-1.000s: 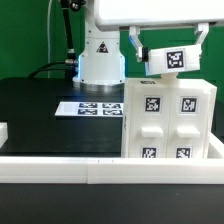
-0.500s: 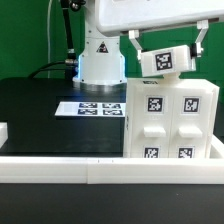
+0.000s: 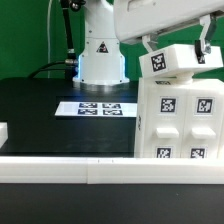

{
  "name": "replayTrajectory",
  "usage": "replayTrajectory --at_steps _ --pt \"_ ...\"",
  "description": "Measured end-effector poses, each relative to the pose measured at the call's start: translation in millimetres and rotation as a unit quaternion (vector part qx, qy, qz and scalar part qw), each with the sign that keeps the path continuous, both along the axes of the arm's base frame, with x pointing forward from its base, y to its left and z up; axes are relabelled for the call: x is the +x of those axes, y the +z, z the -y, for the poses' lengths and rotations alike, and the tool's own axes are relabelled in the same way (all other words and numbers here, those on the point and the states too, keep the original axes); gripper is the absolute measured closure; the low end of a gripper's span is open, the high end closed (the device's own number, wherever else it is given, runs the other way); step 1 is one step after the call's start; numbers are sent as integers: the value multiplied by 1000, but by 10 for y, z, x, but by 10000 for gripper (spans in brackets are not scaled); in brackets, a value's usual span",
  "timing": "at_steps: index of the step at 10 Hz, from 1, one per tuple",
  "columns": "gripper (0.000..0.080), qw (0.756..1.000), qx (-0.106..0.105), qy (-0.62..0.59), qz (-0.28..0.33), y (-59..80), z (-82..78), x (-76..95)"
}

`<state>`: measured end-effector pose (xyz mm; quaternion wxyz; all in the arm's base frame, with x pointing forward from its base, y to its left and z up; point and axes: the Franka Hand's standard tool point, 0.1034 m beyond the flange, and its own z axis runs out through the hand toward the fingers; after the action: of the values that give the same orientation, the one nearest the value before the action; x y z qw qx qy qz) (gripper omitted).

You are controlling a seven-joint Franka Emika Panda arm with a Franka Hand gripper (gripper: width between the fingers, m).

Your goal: Assemble cabinet

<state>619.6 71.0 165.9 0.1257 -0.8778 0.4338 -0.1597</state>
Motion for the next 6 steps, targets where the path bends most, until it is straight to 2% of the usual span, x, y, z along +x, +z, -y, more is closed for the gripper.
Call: replayTrajectory --at_steps 2,3,4,5,6 --pt "239 996 41 -74 12 10 15 36" --pt "239 993 55 -103 15 15 16 45" --pt "239 992 60 -110 15 17 10 46" --pt "182 993 58 -106 15 18 13 39" --pt "44 992 61 -108 15 35 21 22"
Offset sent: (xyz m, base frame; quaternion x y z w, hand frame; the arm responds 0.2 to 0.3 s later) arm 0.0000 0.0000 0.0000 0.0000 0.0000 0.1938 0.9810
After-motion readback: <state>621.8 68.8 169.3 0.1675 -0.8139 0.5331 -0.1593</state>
